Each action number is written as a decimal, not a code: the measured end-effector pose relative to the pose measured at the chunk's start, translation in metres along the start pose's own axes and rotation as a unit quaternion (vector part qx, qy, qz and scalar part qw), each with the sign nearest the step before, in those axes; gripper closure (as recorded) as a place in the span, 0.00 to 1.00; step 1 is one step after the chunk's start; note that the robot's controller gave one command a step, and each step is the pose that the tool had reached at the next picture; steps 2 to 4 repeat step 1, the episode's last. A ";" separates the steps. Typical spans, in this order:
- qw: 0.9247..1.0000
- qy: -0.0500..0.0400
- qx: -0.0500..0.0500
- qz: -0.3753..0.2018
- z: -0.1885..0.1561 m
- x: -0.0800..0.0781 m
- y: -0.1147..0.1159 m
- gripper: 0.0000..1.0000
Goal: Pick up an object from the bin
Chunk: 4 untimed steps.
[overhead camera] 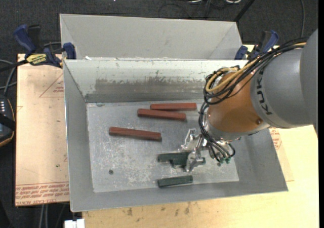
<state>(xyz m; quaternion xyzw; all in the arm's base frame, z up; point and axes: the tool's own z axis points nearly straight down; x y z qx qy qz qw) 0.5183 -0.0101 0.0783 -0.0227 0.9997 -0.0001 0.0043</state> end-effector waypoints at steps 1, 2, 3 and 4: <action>0.999 0.003 -0.001 -0.035 -0.130 -0.013 0.001 1.00; 0.999 0.003 -0.001 -0.035 -0.130 -0.013 0.001 1.00; 0.999 0.003 -0.001 -0.035 -0.130 -0.013 0.001 1.00; 0.999 0.003 -0.001 -0.035 -0.130 -0.013 0.001 1.00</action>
Offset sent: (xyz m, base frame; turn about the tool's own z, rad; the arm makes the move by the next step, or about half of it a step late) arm 0.0000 0.0000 0.0000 0.0000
